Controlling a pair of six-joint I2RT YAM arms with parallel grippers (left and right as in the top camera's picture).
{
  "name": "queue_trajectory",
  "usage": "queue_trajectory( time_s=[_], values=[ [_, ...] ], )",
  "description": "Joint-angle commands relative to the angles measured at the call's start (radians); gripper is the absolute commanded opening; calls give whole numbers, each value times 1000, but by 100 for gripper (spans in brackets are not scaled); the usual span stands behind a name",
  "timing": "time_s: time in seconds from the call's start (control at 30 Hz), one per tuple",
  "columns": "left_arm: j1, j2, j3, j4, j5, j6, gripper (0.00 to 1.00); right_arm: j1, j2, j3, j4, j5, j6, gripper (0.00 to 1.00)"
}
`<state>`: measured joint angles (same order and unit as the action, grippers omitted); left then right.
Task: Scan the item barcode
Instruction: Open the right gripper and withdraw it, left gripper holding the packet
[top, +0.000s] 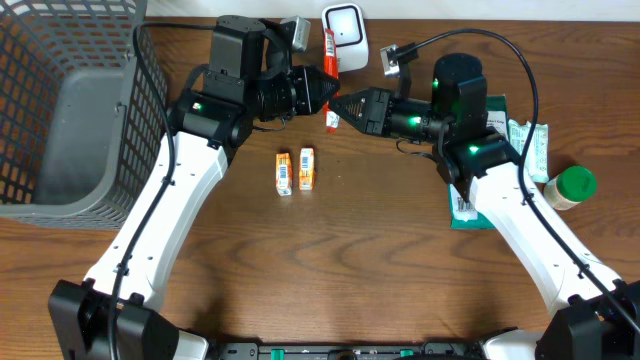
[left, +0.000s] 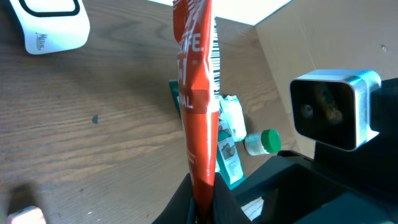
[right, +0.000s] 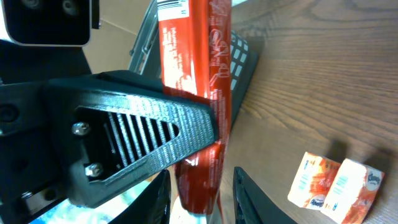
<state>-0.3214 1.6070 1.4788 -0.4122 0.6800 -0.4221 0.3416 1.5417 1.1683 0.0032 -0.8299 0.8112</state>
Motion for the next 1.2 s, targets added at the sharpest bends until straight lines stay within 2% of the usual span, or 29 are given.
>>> queue_trajectory(
  time_s=[0.0, 0.2, 0.37, 0.43, 0.57, 0.67, 0.83, 0.87, 0.9, 1.0, 1.07, 1.17],
  values=[
    [-12, -7, 0, -19, 27, 24, 7, 0, -21, 15, 19, -53, -8, 29],
    [-12, -7, 0, 0, 27, 20, 7, 2, -21, 15, -58, -126, -55, 29],
    [-11, -7, 0, 10, 27, 17, 7, 17, -21, 15, -196, -47, -146, 29],
    [-11, -7, 0, 11, 27, 16, 7, 26, -21, 15, -205, -37, -164, 25],
    [-11, -7, 0, 10, 27, 16, 8, 40, -21, 15, -169, -35, -162, 9],
    [-11, -7, 0, 6, 27, 16, 7, 42, -21, 15, -141, -35, -162, 1],
    [-11, -7, 0, 3, 27, 17, 8, 43, -21, 15, -123, -35, -162, 1],
    [-11, -7, 0, 4, 27, 17, 8, 43, -21, 15, -123, -35, -162, 4],
    [-11, -7, 0, 4, 27, 17, 8, 43, -21, 15, -125, -35, -162, 12],
    [-11, -7, 0, 4, 27, 16, 8, 42, -21, 15, -127, -35, -176, 42],
    [-11, -7, 0, 3, 27, 1, 8, 42, -21, 15, -122, -35, -181, 48],
    [-10, -7, 0, 4, 27, -57, 8, 42, -21, 15, -110, -35, -181, 47]
  ],
)
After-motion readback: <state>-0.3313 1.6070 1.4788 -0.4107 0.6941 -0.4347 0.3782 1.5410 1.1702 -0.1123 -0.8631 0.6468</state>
